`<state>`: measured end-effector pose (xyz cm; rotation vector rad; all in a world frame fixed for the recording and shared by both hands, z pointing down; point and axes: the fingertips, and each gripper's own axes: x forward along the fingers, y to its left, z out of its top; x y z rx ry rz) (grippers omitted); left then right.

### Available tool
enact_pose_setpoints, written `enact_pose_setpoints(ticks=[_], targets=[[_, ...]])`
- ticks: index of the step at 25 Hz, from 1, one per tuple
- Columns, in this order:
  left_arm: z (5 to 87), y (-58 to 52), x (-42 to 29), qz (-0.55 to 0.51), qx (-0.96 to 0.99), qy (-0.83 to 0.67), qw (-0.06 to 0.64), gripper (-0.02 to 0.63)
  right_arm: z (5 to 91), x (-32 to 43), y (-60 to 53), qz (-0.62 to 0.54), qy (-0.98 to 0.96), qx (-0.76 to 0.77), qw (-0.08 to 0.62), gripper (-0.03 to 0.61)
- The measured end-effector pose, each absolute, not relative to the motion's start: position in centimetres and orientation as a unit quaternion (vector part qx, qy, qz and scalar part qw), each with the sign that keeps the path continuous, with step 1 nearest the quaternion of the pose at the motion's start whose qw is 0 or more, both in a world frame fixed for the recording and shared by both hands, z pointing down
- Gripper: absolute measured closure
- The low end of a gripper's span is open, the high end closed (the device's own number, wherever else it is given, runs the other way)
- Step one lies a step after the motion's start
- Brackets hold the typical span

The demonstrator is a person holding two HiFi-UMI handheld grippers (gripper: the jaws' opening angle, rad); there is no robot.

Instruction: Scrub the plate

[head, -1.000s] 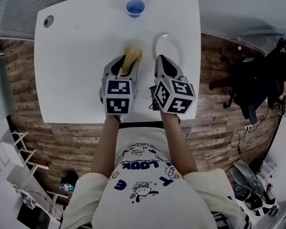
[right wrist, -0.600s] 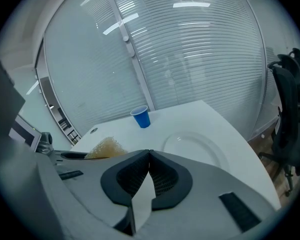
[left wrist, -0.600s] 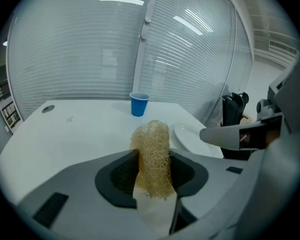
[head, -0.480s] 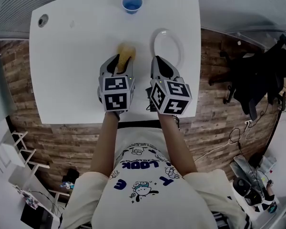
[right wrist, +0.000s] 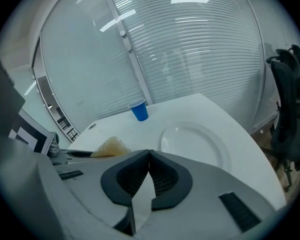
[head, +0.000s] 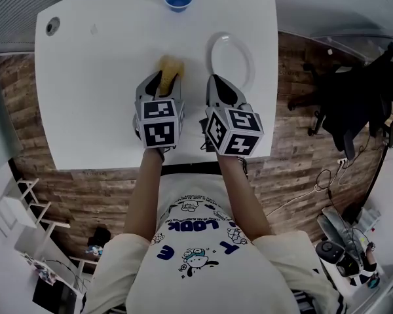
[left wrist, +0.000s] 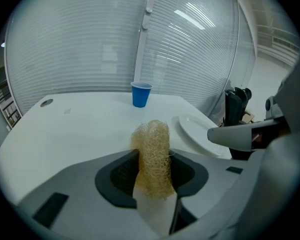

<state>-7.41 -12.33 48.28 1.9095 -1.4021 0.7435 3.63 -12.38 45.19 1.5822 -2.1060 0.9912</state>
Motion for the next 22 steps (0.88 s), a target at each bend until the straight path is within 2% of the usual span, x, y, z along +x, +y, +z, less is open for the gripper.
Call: enact_pose_setpoints(ticks=[22], targets=[[47.6,-12.5,-6.8,0.273,0.739,-0.534,0.306,0.347,45.0,3.5,-12.3,0.352,-0.736,0.556,0.156,0.584]])
